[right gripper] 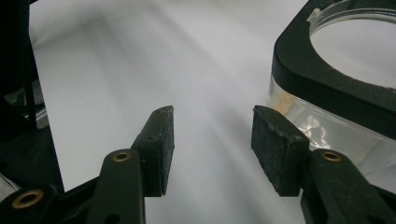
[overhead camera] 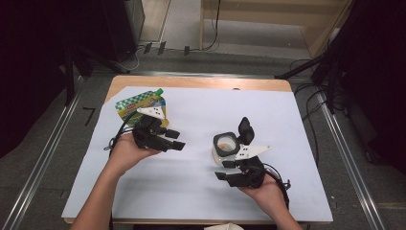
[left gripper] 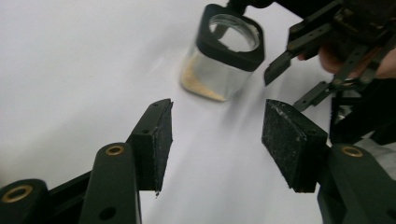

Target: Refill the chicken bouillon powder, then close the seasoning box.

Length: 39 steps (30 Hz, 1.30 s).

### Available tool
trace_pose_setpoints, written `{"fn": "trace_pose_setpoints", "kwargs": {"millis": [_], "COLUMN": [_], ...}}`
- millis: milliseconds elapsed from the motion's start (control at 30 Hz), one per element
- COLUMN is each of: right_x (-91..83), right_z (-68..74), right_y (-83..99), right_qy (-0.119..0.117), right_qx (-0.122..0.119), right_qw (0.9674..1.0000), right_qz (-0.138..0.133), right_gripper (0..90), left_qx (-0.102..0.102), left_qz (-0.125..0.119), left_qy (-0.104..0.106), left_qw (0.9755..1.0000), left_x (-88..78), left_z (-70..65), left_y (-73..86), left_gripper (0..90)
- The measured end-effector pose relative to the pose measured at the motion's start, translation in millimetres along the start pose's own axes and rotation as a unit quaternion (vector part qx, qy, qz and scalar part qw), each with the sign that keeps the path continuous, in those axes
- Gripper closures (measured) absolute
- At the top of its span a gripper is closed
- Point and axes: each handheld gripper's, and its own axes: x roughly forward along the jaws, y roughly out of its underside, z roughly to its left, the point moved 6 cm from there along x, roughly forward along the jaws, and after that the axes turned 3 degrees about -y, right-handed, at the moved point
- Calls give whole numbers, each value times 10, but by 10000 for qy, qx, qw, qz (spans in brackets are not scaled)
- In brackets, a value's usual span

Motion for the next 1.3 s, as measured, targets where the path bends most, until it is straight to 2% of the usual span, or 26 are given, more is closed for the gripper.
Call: {"fn": "trace_pose_setpoints", "kwargs": {"millis": [133, 533, 767, 1100, 1300], "right_x": [13, 43, 47, 51, 55], "right_z": [4, 46, 63, 56, 67], "right_y": [-3, -23, -20, -12, -9], "right_qy": [-18, -124, -130, -111, -124], "right_qx": [9, -115, -131, -107, -117], "right_qw": [10000, 9999, 9998, 9998, 9998], "right_qz": [36, 29, 44, 89, 111], "right_gripper": [508, 506, 501, 499, 499], "left_qx": [-167, -316, -389, -651, -866], "left_qz": [-21, 28, -41, -178, -271], "left_qy": [-71, -234, -389, -651, -846], "left_qw": [9998, 9992, 9985, 9956, 9923], "left_x": [-83, -333, -516, -771, -925], "left_z": [68, 211, 318, 500, 611], "left_y": [45, 191, 267, 423, 523], "left_gripper": [440, 445, 450, 458, 464]}}
